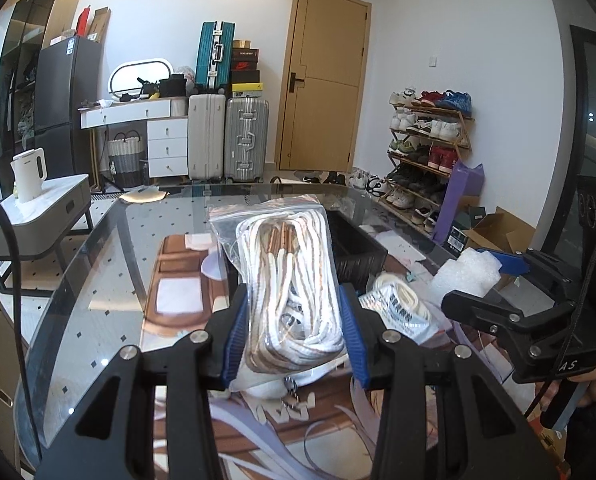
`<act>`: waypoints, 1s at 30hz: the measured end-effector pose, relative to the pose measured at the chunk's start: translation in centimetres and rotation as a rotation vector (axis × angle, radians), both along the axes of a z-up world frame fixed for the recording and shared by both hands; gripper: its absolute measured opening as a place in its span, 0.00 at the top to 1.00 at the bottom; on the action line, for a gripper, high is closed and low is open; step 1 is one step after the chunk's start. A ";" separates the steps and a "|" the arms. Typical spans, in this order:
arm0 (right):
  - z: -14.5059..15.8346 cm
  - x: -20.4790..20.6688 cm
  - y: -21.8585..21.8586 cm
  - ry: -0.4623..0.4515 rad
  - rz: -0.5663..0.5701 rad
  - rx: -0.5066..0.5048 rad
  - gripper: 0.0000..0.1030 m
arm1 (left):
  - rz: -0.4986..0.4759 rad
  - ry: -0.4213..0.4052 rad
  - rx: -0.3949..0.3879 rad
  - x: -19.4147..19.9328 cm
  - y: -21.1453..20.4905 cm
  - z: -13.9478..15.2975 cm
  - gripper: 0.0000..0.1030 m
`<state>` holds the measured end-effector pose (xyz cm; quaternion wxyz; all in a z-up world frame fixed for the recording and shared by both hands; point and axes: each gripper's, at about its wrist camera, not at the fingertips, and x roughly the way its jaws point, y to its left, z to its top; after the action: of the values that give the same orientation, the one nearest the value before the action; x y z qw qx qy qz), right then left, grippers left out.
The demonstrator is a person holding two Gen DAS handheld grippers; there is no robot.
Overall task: Organize soft objects
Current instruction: 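Carry the rope bag with the left gripper while the right gripper carries the foam over the black box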
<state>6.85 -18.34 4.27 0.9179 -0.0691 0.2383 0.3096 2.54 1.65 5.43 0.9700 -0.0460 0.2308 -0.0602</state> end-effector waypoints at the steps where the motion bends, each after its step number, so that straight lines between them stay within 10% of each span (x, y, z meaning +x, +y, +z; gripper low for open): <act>1: 0.2 0.2 0.1 -0.001 0.000 0.000 0.10 | 0.000 -0.002 0.002 0.3 0.1 0.2 0.59; 30: 1.3 7.8 5.5 0.053 0.073 -0.081 0.10 | -0.037 0.049 0.029 8.0 1.2 0.0 0.59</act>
<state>14.69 -12.84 5.53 0.8959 -0.1067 0.2719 0.3348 10.50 2.87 5.43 0.9634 -0.0290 0.2562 -0.0736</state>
